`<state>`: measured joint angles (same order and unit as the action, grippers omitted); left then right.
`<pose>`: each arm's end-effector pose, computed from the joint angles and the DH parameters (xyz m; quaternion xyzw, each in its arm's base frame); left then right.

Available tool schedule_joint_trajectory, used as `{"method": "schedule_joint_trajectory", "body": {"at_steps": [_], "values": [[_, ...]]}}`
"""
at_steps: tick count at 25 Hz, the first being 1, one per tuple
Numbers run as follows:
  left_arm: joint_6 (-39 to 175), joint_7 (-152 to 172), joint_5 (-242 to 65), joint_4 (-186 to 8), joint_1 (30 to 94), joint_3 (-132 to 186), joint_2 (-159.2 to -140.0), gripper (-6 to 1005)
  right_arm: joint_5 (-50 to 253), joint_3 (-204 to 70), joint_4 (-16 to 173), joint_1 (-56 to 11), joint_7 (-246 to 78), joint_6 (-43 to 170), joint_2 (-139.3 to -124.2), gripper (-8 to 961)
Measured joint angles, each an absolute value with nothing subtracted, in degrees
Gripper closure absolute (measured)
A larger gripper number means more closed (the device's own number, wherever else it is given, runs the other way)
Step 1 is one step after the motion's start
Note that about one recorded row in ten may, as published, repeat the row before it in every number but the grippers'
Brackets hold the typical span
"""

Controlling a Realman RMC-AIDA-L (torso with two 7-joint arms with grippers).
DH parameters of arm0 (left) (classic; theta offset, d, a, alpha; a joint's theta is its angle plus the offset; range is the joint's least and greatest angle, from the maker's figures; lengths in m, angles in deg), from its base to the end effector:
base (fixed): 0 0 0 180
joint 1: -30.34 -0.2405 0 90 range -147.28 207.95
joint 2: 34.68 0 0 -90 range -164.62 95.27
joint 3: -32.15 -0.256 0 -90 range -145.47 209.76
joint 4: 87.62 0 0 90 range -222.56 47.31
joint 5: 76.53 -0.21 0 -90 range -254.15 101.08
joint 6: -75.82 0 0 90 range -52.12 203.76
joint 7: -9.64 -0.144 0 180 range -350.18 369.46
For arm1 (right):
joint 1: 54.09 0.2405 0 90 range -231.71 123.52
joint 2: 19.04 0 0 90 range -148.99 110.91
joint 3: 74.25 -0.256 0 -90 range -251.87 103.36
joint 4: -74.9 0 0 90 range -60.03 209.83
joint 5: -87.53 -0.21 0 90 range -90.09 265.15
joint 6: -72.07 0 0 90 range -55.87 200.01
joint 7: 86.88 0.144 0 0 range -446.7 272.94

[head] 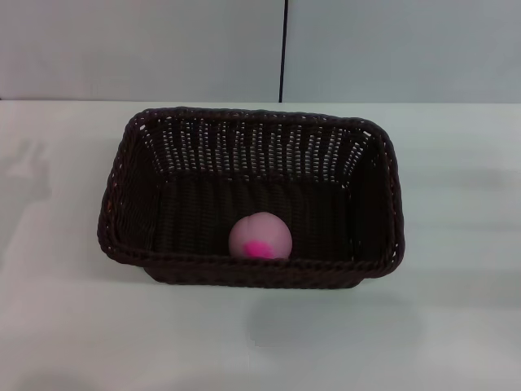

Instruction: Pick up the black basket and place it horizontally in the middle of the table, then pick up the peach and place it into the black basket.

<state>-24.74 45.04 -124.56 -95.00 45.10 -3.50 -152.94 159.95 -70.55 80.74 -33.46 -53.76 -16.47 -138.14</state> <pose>-0.3392 0.2486 0.0689 -0.6108 -0.1632 -0.5100 0.5833 0.3553 0.2846 0.0637 -0.5830 0.2315 0.4542 0.6326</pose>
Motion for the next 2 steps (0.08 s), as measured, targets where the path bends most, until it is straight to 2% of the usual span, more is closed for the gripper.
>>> {"method": "schedule_joint_trajectory", "body": {"at_steps": [2], "values": [[-24.7,45.1,-124.5,-95.0,45.2,-3.4,-152.95,924,160.0,-70.6,80.7,-33.4,-53.8,-16.5,-138.13,461]]}}
